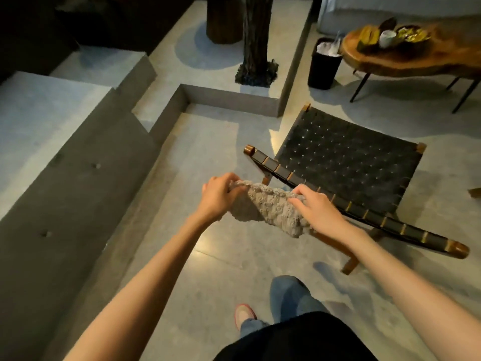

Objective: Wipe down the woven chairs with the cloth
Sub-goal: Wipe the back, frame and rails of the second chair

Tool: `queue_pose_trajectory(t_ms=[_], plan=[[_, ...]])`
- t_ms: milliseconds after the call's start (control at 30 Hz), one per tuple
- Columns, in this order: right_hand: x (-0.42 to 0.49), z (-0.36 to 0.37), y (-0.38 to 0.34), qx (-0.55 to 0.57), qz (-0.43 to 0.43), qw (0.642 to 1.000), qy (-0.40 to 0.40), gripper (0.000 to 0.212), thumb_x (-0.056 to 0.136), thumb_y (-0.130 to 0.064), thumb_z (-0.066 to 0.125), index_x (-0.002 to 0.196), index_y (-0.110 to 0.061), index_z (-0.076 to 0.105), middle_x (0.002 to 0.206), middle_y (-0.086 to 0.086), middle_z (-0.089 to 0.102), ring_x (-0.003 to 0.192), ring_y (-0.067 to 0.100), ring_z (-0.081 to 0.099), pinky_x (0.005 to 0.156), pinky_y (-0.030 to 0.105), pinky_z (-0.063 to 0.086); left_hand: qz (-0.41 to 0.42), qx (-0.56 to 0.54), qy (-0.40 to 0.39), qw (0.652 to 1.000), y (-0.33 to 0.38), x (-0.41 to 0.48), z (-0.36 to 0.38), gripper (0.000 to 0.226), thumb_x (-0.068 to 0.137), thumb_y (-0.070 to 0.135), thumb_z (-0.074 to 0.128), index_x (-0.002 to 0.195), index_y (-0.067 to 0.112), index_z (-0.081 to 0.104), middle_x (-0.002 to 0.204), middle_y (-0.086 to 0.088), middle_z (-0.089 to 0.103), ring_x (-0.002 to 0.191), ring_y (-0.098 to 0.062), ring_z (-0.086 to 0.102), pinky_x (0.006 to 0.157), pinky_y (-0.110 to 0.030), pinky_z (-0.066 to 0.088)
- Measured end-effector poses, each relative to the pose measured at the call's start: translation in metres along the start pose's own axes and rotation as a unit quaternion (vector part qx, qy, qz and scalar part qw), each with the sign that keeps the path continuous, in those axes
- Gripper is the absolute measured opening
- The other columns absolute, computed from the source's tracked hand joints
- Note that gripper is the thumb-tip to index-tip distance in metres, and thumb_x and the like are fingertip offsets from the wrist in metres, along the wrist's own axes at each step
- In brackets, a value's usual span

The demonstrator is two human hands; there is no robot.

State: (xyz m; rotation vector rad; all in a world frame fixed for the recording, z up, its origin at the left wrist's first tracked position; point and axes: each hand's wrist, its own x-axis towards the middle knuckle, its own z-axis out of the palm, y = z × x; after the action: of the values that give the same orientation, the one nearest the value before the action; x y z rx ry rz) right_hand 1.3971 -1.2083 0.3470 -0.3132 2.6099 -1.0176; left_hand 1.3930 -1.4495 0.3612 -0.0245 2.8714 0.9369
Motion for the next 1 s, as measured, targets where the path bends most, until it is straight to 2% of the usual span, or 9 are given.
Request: queue_pose_trajectory(t_ms=[100,200,333,433,567,700,800,900,1000], plan=[[0.032,-0.001,-0.01,0.012,0.028,0.999,0.011,0.014,0.099,-0.031,0.046,0.106,-0.02,0.052,0.089,0.003,0.065,0.085,0.021,0.062,0.078,0.047,0.051,-0.006,-0.007,-0.001,1.0,-0.011,0.043,-0.011,0.028,0.092,0.041,0.055,0.105,0.016,0.061,0.108,-0.004,0.067,0.106,-0.024,0.056,0.098,-0.046,0.039],[0.071,0.001,-0.005,0.031,0.048,0.998,0.037,0.014,0.099,-0.028,0.046,0.11,-0.021,0.049,0.097,-0.004,0.059,0.092,0.015,0.059,0.079,0.037,0.051,-0.021,-0.01,0.004,1.0,-0.024,0.091,-0.012,0.032,0.091,0.045,0.056,0.106,0.018,0.062,0.108,-0.006,0.067,0.105,-0.026,0.056,0.099,-0.047,0.038],[0.136,0.008,0.017,0.063,0.089,0.994,0.023,0.008,0.098,-0.026,0.049,0.105,-0.027,0.045,0.099,-0.008,0.056,0.089,0.004,0.055,0.065,0.014,0.042,-0.031,0.022,0.002,0.999,-0.047,0.158,0.003,0.03,0.088,0.051,0.056,0.094,0.022,0.06,0.095,0.0,0.064,0.099,-0.023,0.055,0.09,-0.037,0.032],[0.18,0.017,0.035,0.085,0.138,0.986,0.032,0.007,0.097,-0.023,0.051,0.101,-0.027,0.045,0.098,-0.009,0.054,0.09,0.004,0.054,0.064,0.014,0.041,-0.054,0.042,0.004,0.998,-0.061,0.201,0.021,0.031,0.083,0.056,0.059,0.088,0.025,0.06,0.097,0.006,0.05,0.104,-0.021,0.043,0.083,-0.034,0.019],[0.217,0.025,0.056,0.101,0.196,0.975,0.036,0.006,0.097,-0.02,0.051,0.097,-0.025,0.046,0.098,-0.007,0.053,0.087,0.005,0.052,0.06,0.011,0.037,-0.112,0.055,0.027,0.992,-0.067,0.242,0.055,0.032,0.082,0.054,0.062,0.096,0.026,0.066,0.116,-0.004,0.036,0.112,-0.025,0.029,0.09,-0.036,0.021],[0.236,0.026,0.071,0.105,0.24,0.964,0.046,0.004,0.097,-0.015,0.05,0.098,-0.018,0.05,0.101,0.0,0.057,0.095,0.013,0.055,0.071,0.021,0.043,-0.138,-0.017,0.074,0.988,-0.062,0.253,0.083,0.028,0.085,0.047,0.062,0.108,0.031,0.061,0.111,-0.004,0.031,0.112,-0.022,0.028,0.092,-0.036,0.022],[0.244,0.023,0.078,0.114,0.283,0.952,0.033,0.009,0.098,-0.014,0.048,0.105,-0.015,0.052,0.111,0.006,0.059,0.1,0.016,0.055,0.077,0.026,0.045,-0.133,-0.123,-0.003,0.984,-0.059,0.246,0.1,0.044,0.088,0.052,0.055,0.128,0.035,0.045,0.113,0.006,0.027,0.11,-0.009,0.024,0.099,-0.031,0.025],[0.249,0.021,0.081,0.115,0.306,0.945,0.016,0.015,0.099,-0.015,0.047,0.112,-0.012,0.053,0.117,0.008,0.059,0.109,0.021,0.056,0.082,0.029,0.047,-0.103,-0.171,-0.074,0.977,-0.064,0.238,0.108,0.057,0.086,0.057,0.056,0.135,0.035,0.036,0.12,0.01,0.034,0.111,-0.002,0.034,0.096,-0.02,0.03],[0.246,0.025,0.079,0.122,0.31,0.943,0.019,0.015,0.099,-0.015,0.046,0.112,-0.011,0.053,0.116,0.008,0.059,0.109,0.02,0.056,0.084,0.03,0.049,-0.016,-0.147,-0.065,0.987,-0.074,0.236,0.108,0.045,0.09,0.045,0.057,0.129,0.028,0.044,0.119,0.013,0.045,0.106,0.006,0.04,0.091,-0.013,0.036]])
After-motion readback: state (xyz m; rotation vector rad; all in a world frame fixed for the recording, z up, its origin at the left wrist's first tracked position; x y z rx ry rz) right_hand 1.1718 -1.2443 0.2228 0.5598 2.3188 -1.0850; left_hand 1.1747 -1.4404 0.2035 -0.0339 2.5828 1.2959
